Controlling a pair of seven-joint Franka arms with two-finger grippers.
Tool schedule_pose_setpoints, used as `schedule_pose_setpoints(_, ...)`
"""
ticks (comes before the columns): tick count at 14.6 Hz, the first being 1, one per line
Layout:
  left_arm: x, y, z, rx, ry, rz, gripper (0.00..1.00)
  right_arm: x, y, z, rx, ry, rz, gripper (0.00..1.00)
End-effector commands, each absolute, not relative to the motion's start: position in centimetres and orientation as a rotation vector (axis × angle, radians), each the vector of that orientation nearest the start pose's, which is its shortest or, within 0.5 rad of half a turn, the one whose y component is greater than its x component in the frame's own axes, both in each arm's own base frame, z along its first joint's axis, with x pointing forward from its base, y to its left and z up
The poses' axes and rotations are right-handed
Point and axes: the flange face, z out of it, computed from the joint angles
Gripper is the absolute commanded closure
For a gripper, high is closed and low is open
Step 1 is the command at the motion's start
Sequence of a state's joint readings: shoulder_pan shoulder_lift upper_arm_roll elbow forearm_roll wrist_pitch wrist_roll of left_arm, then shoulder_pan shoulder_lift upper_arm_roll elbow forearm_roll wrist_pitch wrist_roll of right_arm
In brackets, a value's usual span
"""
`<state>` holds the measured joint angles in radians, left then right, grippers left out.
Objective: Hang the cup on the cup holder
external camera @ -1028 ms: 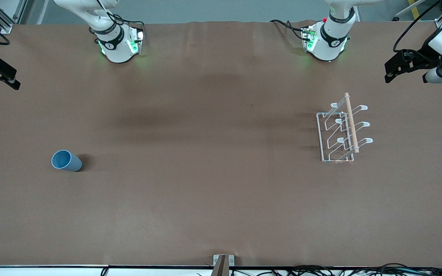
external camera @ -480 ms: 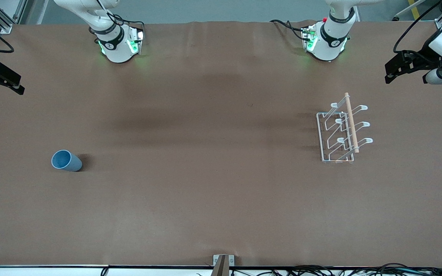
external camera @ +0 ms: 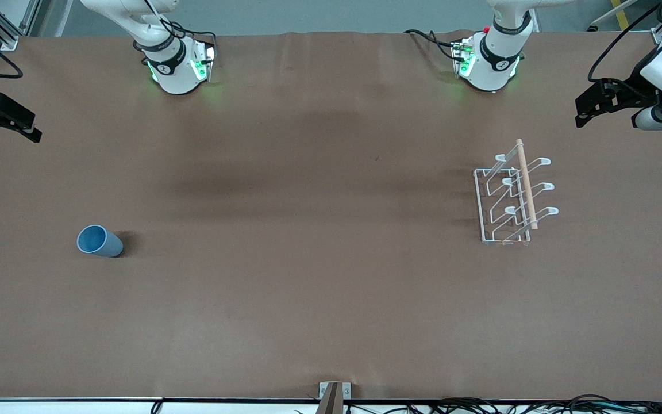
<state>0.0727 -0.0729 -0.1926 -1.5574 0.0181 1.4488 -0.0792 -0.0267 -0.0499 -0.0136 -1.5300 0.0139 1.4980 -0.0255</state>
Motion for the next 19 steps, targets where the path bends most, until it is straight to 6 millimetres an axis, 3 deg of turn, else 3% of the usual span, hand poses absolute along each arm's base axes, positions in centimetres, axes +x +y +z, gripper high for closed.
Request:
schedule_pose_setpoints(1, 51.7, -6.3, 66.4, -3.117, 0.072, 0.063, 0.00, 53.6, -3.7, 66.0, -3.118, 0.050, -0.045, 0.00)
schedule_pose_setpoints(5, 51.8, -6.7, 66.2, -3.118, 0.084, 0.068, 0.00, 56.8, -7.2, 61.5, -3.111, 0.113, -0.007, 0.00)
schedule_pose_setpoints(7, 52.0, -7.1, 65.9, -3.118, 0.094, 0.075, 0.00, 58.6, -7.9, 59.1, -3.120, 0.103, -0.015, 0.00)
schedule_pose_setpoints(10, 52.0, -7.2, 65.8, -3.120, 0.097, 0.076, 0.00, 61.3, -12.3, 53.2, -3.116, 0.127, 0.021, 0.01)
schedule_pose_setpoints(14, 52.3, -7.0, 65.4, -3.153, 0.087, 0.093, 0.00, 63.3, -17.8, 43.0, -3.090, 0.149, 0.122, 0.03)
schedule_pose_setpoints(16, 52.4, -6.9, 65.3, -3.164, 0.086, 0.100, 0.00, 63.6, -19.2, 39.2, -3.077, 0.126, 0.139, 0.05)
schedule_pose_setpoints(19, 52.5, -6.9, 65.2, -3.162, 0.083, 0.102, 0.00, 62.9, -19.3, 35.2, -3.023, 0.164, 0.186, 0.07)
